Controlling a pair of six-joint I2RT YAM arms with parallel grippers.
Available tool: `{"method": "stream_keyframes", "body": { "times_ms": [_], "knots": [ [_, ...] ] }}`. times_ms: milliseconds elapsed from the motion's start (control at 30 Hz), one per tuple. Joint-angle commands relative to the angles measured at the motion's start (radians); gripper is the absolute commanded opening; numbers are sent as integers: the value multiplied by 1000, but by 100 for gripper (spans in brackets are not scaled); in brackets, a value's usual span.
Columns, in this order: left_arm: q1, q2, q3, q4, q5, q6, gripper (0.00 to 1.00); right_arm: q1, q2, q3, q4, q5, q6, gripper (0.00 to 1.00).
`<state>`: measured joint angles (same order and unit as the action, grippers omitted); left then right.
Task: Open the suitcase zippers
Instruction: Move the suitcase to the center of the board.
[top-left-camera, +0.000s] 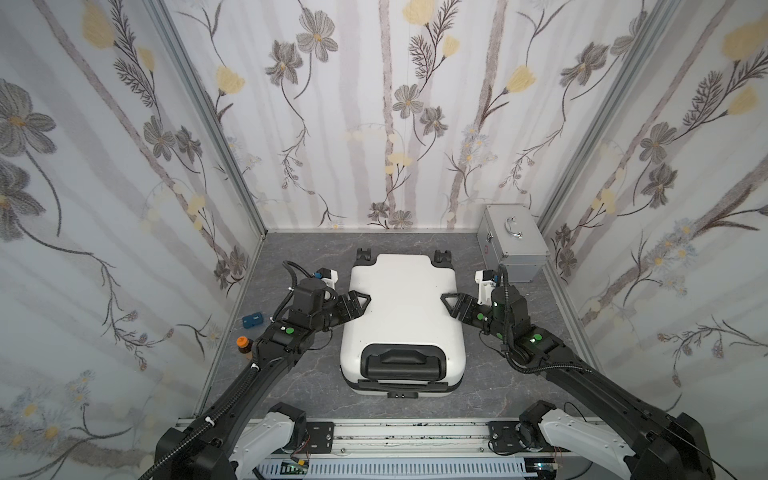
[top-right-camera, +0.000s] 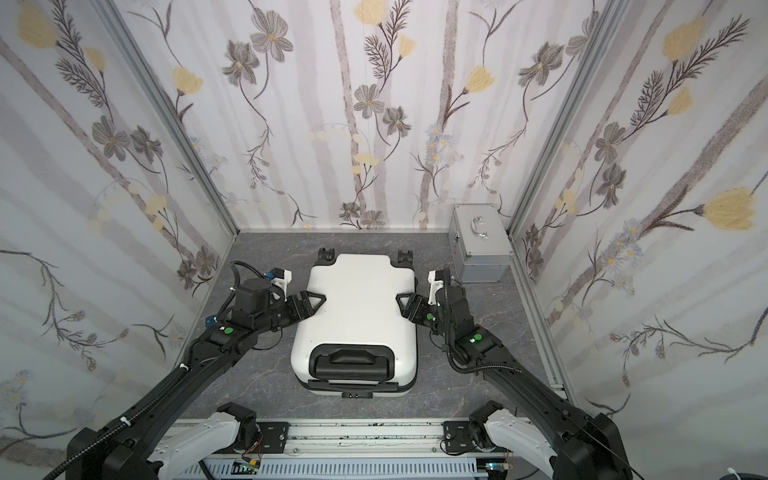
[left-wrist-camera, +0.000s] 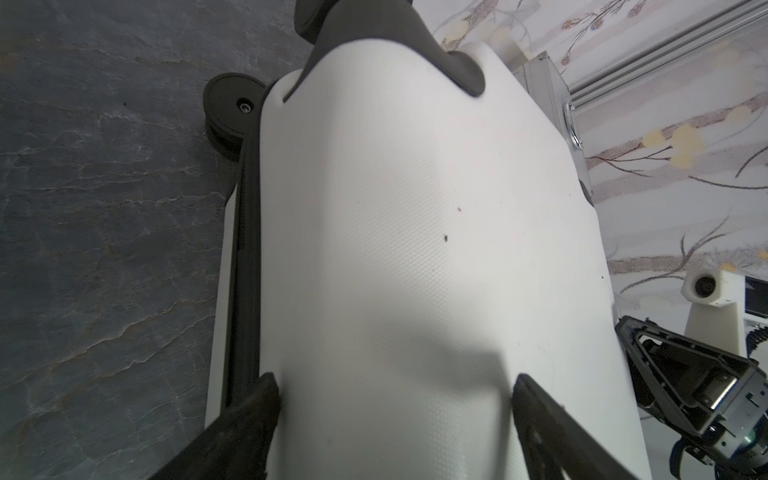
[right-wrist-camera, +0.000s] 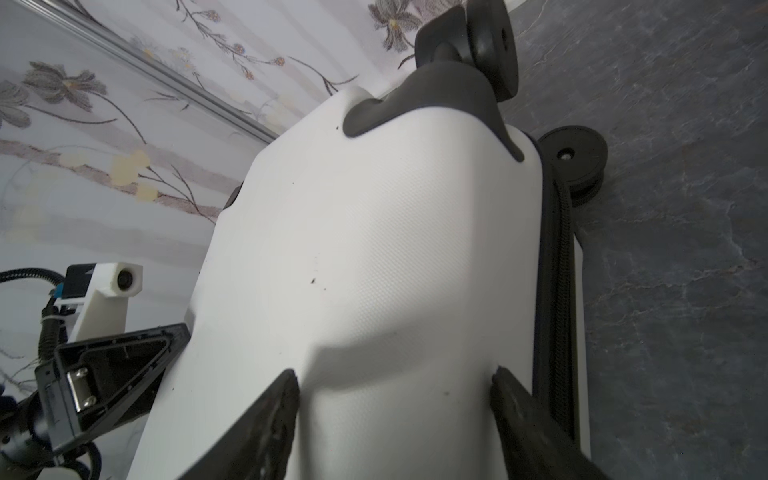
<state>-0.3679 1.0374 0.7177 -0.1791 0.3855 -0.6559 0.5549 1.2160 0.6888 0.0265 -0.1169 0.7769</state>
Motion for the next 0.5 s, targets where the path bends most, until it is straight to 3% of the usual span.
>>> {"method": "stream_keyframes", "body": {
  "times_ms": [0, 267, 467],
  "knots": [
    [-19, 35, -3, -24, 94, -24, 86, -24, 87, 100, 168, -244, -54, 70],
    [-16, 172, 71, 57, -22, 5, 88, -107, 372, 380, 153, -366, -173, 68],
    [26, 352, 161, 135, -67, 22, 89, -155, 614, 663, 72, -417, -248, 64]
  ]
}}
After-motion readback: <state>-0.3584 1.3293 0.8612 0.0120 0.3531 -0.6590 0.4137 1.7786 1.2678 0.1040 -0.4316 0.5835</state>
